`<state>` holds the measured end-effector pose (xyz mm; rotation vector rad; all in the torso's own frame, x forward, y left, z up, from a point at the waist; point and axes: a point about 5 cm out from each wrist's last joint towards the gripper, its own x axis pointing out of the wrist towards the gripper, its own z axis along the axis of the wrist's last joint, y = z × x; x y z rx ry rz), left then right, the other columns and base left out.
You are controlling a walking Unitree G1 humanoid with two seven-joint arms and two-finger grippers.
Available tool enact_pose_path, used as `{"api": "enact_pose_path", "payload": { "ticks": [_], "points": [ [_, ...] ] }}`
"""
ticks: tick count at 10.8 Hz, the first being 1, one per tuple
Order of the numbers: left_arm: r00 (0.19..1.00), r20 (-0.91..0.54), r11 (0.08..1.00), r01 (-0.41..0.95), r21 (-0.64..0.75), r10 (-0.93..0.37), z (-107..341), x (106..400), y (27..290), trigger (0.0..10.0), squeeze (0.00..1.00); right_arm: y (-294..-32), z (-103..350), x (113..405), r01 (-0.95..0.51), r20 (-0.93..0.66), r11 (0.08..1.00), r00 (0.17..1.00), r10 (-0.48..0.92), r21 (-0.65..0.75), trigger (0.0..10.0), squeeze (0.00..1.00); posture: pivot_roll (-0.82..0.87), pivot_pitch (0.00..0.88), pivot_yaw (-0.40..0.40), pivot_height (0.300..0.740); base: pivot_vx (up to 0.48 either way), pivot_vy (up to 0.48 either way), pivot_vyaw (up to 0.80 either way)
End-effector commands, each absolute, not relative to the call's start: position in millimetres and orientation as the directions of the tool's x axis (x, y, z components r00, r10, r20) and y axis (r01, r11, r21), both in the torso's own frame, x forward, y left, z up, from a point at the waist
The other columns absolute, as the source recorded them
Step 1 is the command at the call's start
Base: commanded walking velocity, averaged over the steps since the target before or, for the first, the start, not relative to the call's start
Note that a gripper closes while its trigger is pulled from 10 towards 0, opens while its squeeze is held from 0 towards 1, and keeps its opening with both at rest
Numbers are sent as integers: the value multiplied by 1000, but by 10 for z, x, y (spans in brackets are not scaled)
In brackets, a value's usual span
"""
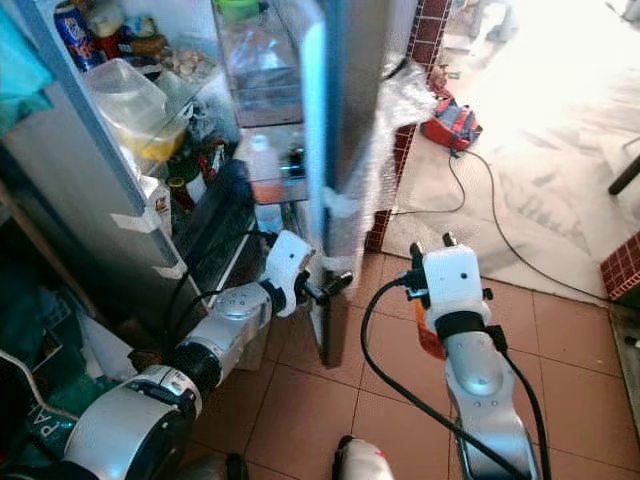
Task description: Restocking fridge
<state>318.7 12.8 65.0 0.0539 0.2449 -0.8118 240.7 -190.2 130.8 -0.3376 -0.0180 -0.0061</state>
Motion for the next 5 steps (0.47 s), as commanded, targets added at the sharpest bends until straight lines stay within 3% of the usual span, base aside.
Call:
{"api": "enact_pose_path", "payload": {
  "ticks": [1,5],
  "points": [
    [601,-185,623,775,-101,-778,738,3045,-300,10000,0,-1897,1358,2432,24,52,943,999,-8,-333,10000,0,-175,39,33,740,454,0,0],
    [596,-191,618,781,-90,-780,708,3015,-308,10000,0,-1871,1333,2443,35,55,945,998,-18,-326,10000,0,-169,37,38,740,468,0,0]
  ]
}}
